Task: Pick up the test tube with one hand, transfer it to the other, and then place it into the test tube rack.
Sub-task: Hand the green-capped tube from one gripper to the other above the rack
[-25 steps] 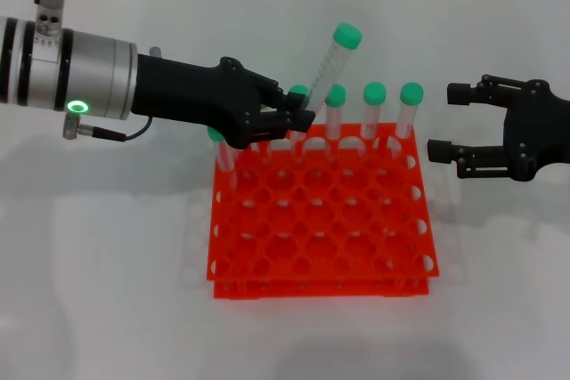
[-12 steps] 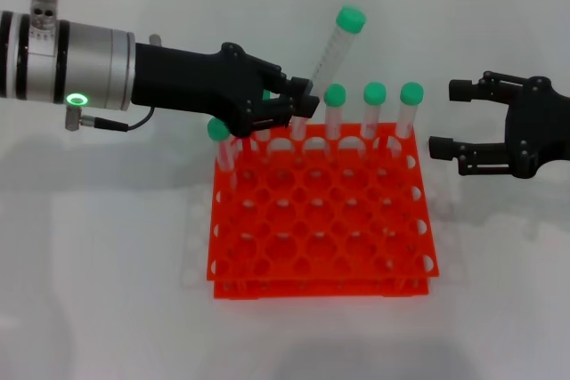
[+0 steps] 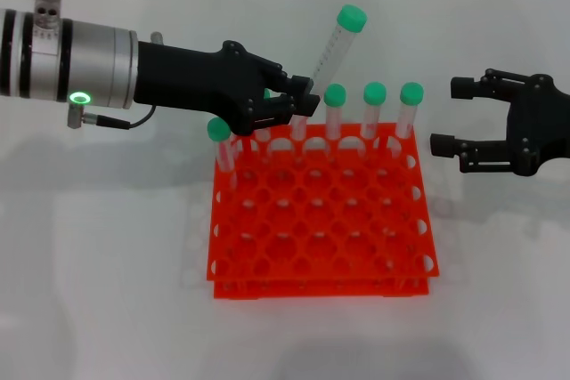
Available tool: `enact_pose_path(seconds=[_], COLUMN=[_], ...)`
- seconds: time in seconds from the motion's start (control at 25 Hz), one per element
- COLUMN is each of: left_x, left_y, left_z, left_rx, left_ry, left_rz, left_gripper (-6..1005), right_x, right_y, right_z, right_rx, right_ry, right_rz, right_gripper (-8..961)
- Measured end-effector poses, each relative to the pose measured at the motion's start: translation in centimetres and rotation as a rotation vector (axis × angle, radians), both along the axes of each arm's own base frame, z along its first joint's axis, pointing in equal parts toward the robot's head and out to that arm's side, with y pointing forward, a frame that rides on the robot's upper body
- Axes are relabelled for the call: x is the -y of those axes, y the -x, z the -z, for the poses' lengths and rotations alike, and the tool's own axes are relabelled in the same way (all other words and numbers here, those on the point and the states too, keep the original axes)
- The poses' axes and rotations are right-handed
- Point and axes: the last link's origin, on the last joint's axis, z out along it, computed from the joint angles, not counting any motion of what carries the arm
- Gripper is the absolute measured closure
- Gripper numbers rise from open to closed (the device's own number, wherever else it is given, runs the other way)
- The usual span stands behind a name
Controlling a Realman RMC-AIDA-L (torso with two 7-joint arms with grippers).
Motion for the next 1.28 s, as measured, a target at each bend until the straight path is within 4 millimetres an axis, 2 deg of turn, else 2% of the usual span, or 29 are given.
enact_pose_path(seconds=[0.28, 0.6, 0.8, 1.0, 1.28], left_x=[0.1, 0.3, 0.4, 0.4, 0.5], left_y=[0.0, -0.1, -0.2, -0.3, -0.4], left_z=[0.2, 0.4, 0.4, 0.5, 0.7], left_rx=[0.003, 0.010, 0.015, 0.018, 0.022], left_ry=[0.005, 0.014, 0.015, 0.017, 0.019], left_rz=[-0.001, 0.001, 0.000, 0.003, 0.006], left_gripper=[801, 801, 801, 801, 801], right_x=[-0.2, -0.4, 0.2, 0.1, -0.8], right_y=[0.1, 1.6, 2.3, 2.9, 4.2], right_z=[-0.8, -1.9, -2.4, -2.3, -1.0], right_rx=[-0.014, -0.053, -0.092, -0.112, -0.107], right_ry=[-0.027, -0.060, -0.054, -0.047, -0.027], right_rz=[0.001, -0.050, -0.087, -0.107, -0.125], right_gripper=[96, 96, 96, 96, 95])
